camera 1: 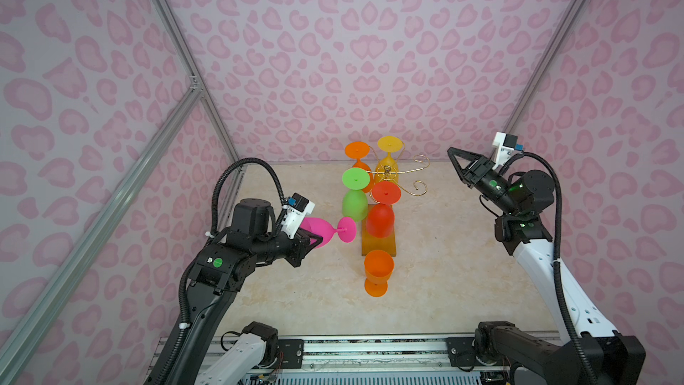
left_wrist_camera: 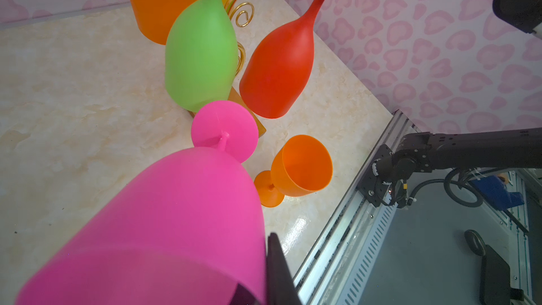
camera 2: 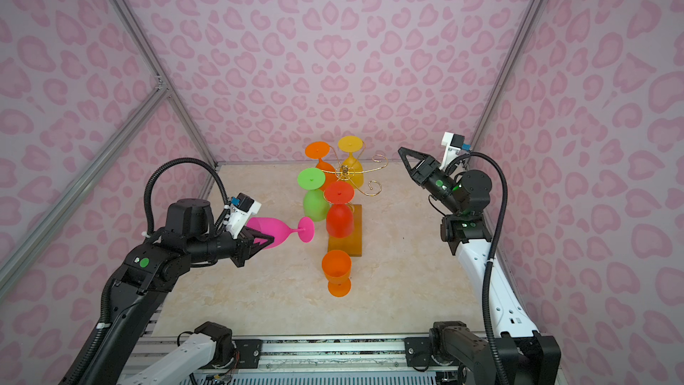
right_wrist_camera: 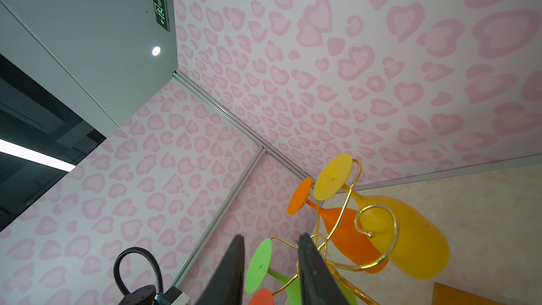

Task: Take the wine glass off the wine glass rack
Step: 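Lower the magenta glass upright onto the table beside the orange glass with the left gripper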

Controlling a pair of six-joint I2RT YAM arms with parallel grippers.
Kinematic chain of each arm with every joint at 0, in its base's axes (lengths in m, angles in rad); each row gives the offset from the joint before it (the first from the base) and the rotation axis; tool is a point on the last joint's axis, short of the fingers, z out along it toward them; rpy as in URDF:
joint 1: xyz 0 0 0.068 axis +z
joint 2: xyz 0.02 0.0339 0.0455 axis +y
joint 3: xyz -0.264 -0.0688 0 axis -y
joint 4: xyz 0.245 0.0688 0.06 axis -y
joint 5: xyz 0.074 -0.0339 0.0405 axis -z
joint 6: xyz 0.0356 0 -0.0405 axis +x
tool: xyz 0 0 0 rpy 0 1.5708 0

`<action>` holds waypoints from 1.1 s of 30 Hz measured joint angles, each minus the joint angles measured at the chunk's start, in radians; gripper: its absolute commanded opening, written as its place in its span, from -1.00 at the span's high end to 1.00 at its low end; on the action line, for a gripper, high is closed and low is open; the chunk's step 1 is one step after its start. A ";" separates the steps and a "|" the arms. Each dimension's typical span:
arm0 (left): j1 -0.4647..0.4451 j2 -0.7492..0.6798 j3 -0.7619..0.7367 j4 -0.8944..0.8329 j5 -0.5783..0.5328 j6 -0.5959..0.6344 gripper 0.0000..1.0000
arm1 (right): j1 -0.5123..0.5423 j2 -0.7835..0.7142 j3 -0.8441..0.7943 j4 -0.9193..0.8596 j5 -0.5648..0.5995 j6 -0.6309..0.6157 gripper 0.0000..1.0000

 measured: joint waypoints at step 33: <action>-0.388 0.413 0.016 -0.147 -0.354 -0.147 0.97 | -0.004 0.039 0.021 -0.004 -0.007 -0.003 0.38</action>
